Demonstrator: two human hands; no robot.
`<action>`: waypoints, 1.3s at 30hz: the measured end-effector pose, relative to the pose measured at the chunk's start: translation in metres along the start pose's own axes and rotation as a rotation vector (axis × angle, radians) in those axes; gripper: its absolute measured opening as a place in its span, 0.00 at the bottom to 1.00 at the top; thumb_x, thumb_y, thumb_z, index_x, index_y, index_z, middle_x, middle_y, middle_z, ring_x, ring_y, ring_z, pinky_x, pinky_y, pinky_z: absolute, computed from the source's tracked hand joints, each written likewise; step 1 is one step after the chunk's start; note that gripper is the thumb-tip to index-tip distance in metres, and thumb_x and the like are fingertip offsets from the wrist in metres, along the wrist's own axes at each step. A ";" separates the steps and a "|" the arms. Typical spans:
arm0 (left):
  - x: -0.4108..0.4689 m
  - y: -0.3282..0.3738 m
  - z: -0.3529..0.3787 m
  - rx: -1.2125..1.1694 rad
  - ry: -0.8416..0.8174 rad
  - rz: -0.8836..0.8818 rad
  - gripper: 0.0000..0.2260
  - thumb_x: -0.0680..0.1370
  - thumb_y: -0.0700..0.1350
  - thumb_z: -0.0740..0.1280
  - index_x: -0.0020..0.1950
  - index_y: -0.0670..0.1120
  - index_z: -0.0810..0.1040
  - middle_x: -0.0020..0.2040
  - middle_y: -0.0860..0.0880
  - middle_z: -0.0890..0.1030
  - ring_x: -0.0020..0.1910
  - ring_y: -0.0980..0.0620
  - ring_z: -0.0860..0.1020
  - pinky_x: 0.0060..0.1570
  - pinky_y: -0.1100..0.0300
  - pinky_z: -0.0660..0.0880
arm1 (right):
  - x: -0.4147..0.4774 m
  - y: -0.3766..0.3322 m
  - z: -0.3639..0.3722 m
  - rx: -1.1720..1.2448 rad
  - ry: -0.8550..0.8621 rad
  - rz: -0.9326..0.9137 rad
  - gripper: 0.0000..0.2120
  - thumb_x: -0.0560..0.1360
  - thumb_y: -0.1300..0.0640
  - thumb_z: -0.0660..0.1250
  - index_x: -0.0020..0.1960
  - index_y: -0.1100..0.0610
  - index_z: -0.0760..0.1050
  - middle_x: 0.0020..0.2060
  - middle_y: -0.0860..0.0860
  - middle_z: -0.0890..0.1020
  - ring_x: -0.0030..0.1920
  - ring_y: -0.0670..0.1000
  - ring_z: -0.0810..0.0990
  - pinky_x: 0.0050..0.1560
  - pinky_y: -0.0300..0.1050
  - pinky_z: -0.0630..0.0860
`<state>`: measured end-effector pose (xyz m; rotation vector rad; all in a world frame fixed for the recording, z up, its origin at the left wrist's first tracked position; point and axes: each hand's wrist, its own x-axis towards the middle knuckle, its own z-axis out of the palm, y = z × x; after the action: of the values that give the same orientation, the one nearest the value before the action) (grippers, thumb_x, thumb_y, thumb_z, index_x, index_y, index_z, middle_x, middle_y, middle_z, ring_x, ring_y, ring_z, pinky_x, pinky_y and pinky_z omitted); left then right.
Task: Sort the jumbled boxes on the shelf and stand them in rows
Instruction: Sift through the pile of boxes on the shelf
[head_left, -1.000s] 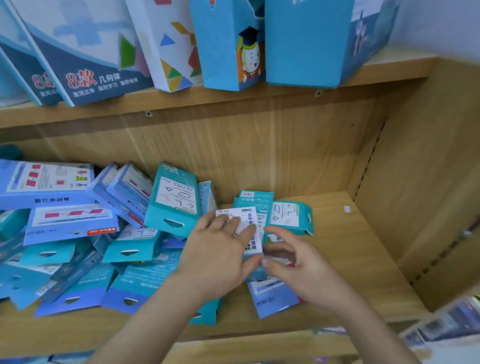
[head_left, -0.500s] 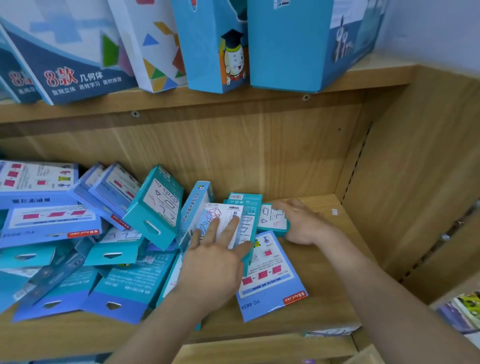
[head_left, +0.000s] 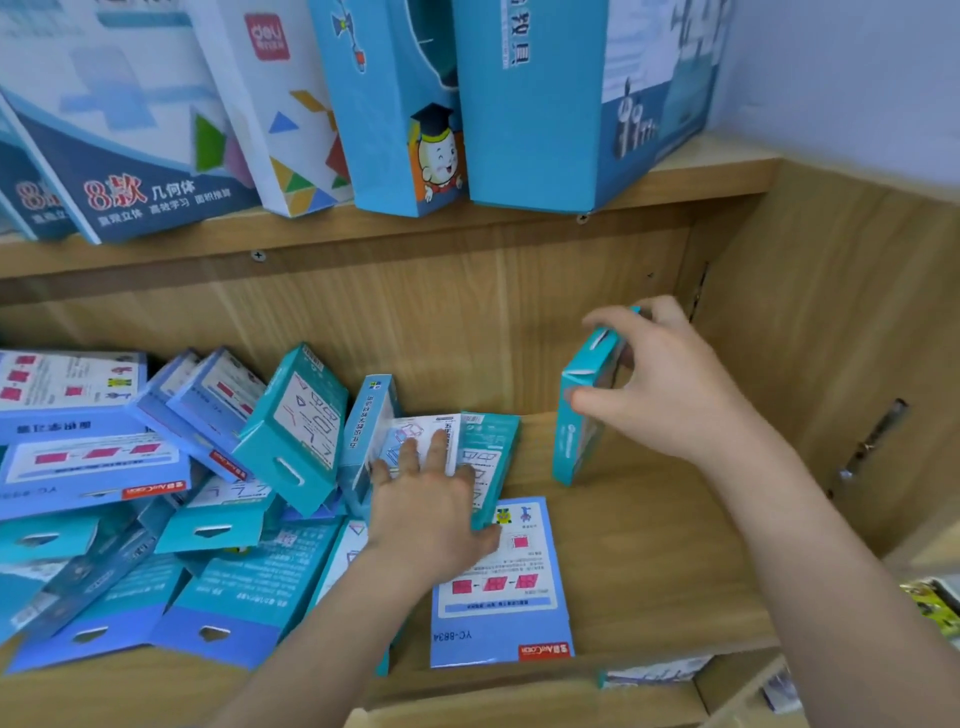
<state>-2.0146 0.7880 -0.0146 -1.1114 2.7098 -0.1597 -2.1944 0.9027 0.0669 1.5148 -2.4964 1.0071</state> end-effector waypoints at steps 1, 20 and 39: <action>0.002 -0.001 0.000 -0.016 -0.004 0.005 0.34 0.72 0.71 0.55 0.73 0.55 0.61 0.78 0.46 0.47 0.76 0.40 0.47 0.70 0.35 0.50 | -0.003 -0.004 -0.006 0.024 0.020 0.001 0.34 0.61 0.40 0.71 0.65 0.44 0.69 0.57 0.49 0.67 0.53 0.47 0.76 0.57 0.44 0.74; -0.026 0.007 -0.014 -1.866 0.251 -0.036 0.13 0.76 0.41 0.67 0.61 0.44 0.73 0.52 0.46 0.84 0.49 0.48 0.83 0.46 0.53 0.81 | -0.052 -0.013 0.065 0.854 -0.321 0.328 0.20 0.73 0.56 0.70 0.64 0.48 0.73 0.50 0.49 0.83 0.46 0.45 0.84 0.40 0.42 0.80; 0.014 0.032 -0.019 -1.323 0.148 0.087 0.10 0.71 0.58 0.68 0.47 0.60 0.69 0.46 0.53 0.84 0.43 0.51 0.84 0.43 0.44 0.80 | -0.074 0.023 0.071 0.742 0.083 0.287 0.22 0.76 0.66 0.65 0.58 0.40 0.71 0.47 0.34 0.81 0.50 0.37 0.79 0.50 0.34 0.76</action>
<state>-2.0506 0.8014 -0.0041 -1.1643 2.8354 1.8224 -2.1548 0.9277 -0.0269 1.1802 -2.4445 2.1692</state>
